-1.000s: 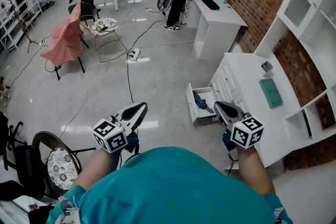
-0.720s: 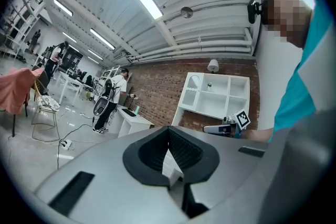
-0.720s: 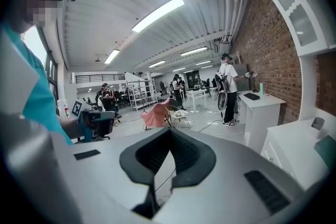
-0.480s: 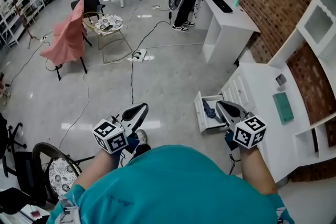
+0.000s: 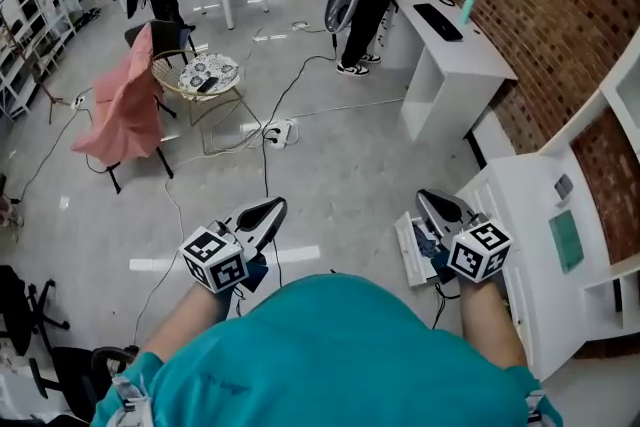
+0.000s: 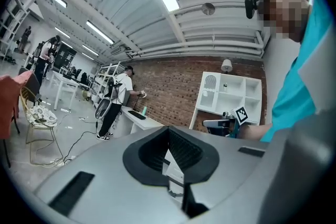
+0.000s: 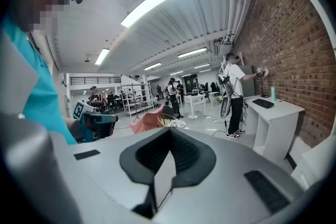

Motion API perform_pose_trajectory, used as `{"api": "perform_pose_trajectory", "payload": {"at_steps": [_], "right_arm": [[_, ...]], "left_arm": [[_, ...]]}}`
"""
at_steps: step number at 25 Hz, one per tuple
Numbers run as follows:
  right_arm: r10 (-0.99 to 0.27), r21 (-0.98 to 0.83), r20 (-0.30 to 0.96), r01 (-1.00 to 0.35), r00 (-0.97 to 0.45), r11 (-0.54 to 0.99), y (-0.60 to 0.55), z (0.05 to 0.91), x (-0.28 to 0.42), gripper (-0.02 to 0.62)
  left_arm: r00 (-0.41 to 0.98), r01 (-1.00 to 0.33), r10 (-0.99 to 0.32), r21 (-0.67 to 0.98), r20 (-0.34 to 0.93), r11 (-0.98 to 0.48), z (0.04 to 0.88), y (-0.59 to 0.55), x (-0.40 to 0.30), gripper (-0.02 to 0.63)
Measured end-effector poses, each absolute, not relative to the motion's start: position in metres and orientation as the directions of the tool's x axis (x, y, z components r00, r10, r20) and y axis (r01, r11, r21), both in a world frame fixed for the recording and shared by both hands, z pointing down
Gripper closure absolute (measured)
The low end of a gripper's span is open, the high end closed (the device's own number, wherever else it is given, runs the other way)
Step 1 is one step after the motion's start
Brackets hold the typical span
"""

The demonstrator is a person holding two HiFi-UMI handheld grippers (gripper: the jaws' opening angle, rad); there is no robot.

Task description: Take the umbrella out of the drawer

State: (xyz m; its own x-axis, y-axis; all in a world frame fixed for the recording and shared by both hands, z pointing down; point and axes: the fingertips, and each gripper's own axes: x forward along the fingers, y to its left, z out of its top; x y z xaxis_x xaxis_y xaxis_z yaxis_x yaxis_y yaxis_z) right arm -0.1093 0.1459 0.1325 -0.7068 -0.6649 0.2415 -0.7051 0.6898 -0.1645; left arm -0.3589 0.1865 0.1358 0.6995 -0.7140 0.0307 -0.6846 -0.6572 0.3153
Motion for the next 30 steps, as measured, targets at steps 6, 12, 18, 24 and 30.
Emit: {"api": "perform_pose_trajectory", "payload": {"at_steps": [6, 12, 18, 24, 30], "right_arm": [[-0.67, -0.208, 0.279, -0.725, -0.687, 0.656, 0.083, 0.151, -0.125, 0.574], [-0.62, -0.251, 0.339, -0.703, -0.708, 0.665, 0.026, 0.182, -0.093, 0.574], [-0.527, -0.302, 0.338, -0.62, -0.78, 0.724, -0.053, 0.208, -0.019, 0.574], [-0.471, -0.334, 0.352, -0.578, -0.809, 0.744, -0.106, 0.226, -0.004, 0.574], [-0.487, -0.347, 0.296, -0.567, -0.822, 0.747, -0.112, 0.223, -0.068, 0.574]], "left_arm": [[0.707, -0.678, -0.705, 0.331, 0.051, -0.656, 0.142, 0.121, -0.383, 0.594], [0.682, -0.701, -0.727, 0.354, 0.078, -0.619, 0.16, 0.067, -0.355, 0.594], [0.568, -0.77, -0.816, 0.419, 0.106, -0.481, 0.183, 0.01, -0.289, 0.594], [0.498, -0.789, -0.857, 0.478, 0.129, -0.386, 0.19, 0.004, -0.277, 0.594], [0.477, -0.805, -0.872, 0.452, 0.108, -0.384, 0.191, 0.001, -0.338, 0.594]]}}
